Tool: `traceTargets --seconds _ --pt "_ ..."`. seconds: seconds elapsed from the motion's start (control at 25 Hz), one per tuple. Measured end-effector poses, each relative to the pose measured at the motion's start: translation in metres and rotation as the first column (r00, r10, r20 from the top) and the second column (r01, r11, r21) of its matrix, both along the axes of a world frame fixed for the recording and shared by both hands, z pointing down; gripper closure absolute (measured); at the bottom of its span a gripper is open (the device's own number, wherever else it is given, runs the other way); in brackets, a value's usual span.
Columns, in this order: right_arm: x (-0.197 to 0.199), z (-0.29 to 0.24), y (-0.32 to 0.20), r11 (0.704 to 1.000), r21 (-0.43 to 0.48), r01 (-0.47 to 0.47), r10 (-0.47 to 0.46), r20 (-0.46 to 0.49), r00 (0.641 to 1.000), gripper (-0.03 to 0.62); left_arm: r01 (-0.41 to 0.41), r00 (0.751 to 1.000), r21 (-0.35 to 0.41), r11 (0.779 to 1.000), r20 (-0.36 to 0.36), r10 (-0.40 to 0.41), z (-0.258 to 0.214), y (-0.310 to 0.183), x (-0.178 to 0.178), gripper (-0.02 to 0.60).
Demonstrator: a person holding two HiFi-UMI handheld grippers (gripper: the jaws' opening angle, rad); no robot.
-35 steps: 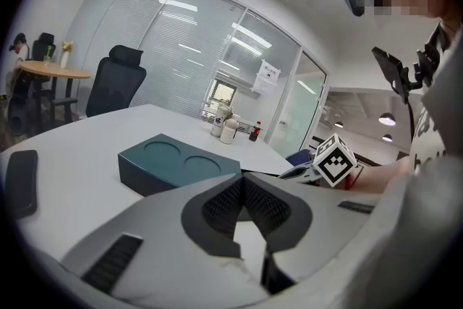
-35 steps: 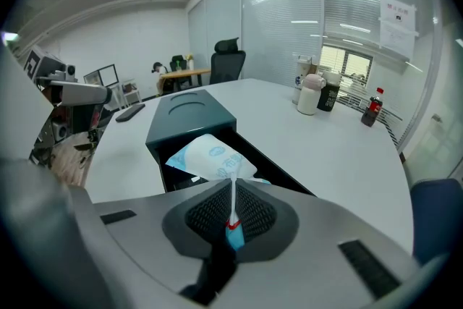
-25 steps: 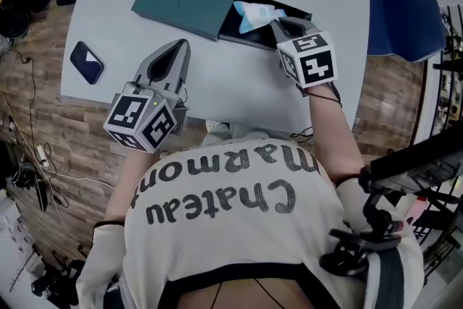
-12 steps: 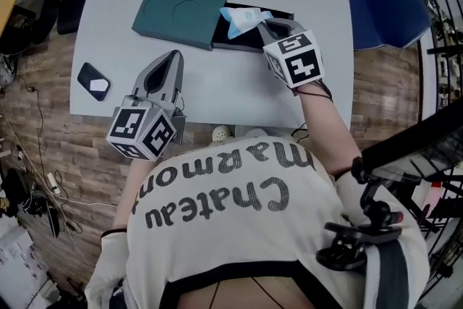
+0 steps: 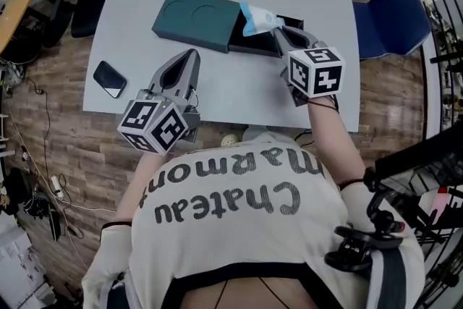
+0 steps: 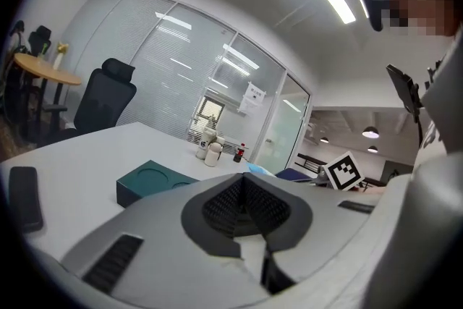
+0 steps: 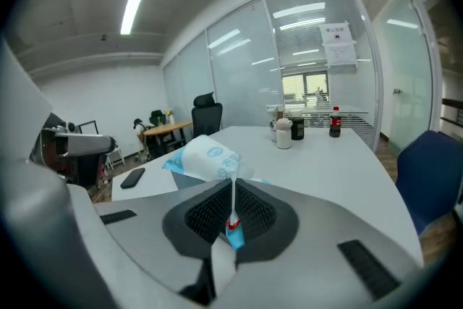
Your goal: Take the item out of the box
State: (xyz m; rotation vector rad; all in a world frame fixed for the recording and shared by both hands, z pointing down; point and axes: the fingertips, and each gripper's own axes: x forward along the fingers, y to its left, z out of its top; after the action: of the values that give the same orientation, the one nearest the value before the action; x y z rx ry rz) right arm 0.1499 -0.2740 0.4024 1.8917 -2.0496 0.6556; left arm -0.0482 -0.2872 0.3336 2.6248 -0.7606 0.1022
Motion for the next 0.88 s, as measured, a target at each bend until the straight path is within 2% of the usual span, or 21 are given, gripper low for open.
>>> traceTargets --seconds 0.12,0.32,0.6,0.88 --pt "-0.011 -0.003 0.006 1.000 0.018 -0.021 0.020 0.074 0.997 0.583 -0.028 0.999 -0.001 1.000 0.024 0.028 0.000 0.001 -0.004 0.584" --pt "-0.029 0.005 0.025 0.999 0.013 -0.032 0.030 0.159 0.987 0.583 -0.083 0.996 -0.009 0.996 0.025 0.084 0.004 0.016 -0.005 0.584" --pt "-0.047 0.005 0.056 0.999 0.000 -0.051 0.050 0.152 0.987 0.582 -0.155 0.986 -0.019 0.988 0.052 0.156 0.011 0.043 -0.002 0.584" --pt "-0.029 0.006 0.086 0.999 0.001 -0.048 0.047 0.132 0.990 0.582 -0.204 0.977 -0.021 0.979 0.057 0.205 0.016 0.071 0.026 0.584"
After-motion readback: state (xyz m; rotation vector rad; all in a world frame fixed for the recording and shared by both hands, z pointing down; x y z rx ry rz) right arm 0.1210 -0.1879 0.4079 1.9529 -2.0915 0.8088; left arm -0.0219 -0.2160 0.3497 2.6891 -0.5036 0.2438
